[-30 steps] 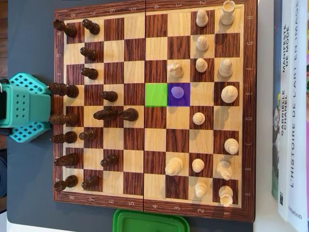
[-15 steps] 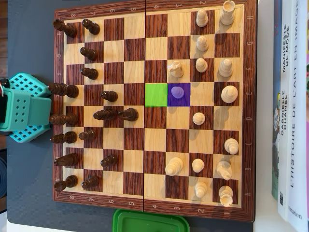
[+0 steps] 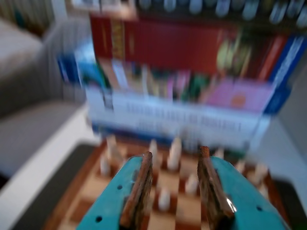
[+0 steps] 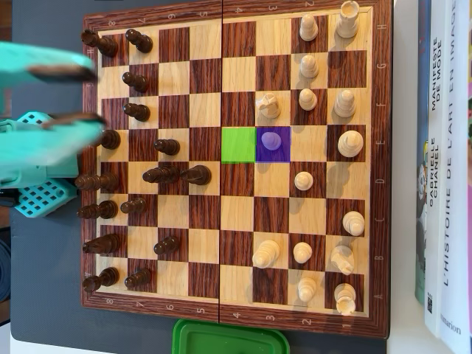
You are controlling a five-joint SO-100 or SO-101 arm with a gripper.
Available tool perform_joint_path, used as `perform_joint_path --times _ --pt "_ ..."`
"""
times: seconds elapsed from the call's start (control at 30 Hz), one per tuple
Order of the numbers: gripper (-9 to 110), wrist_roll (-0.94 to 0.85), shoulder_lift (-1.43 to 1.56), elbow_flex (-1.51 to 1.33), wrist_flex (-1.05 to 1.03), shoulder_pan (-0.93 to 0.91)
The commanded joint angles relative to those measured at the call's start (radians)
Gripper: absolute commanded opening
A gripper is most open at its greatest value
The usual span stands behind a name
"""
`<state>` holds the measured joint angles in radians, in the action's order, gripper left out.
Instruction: Play chess
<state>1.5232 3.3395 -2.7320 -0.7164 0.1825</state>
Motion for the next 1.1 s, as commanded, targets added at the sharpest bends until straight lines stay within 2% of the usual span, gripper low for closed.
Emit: perform_joint_path --times 0.0,0.13,0.27,0.87,1.07 --pt "14 -0.005 -0.035 0.089 -0.140 0.012" --pt "14 0.005 -0.209 0.227 -0.348 0.012" --pt "14 0.008 -0.414 0.339 -0.439 0.012" --pt "15 -0.002 -1.516 0.969 -0.457 0.002" --pt "15 -0.002 -1.772 1.220 -0.568 -0.014"
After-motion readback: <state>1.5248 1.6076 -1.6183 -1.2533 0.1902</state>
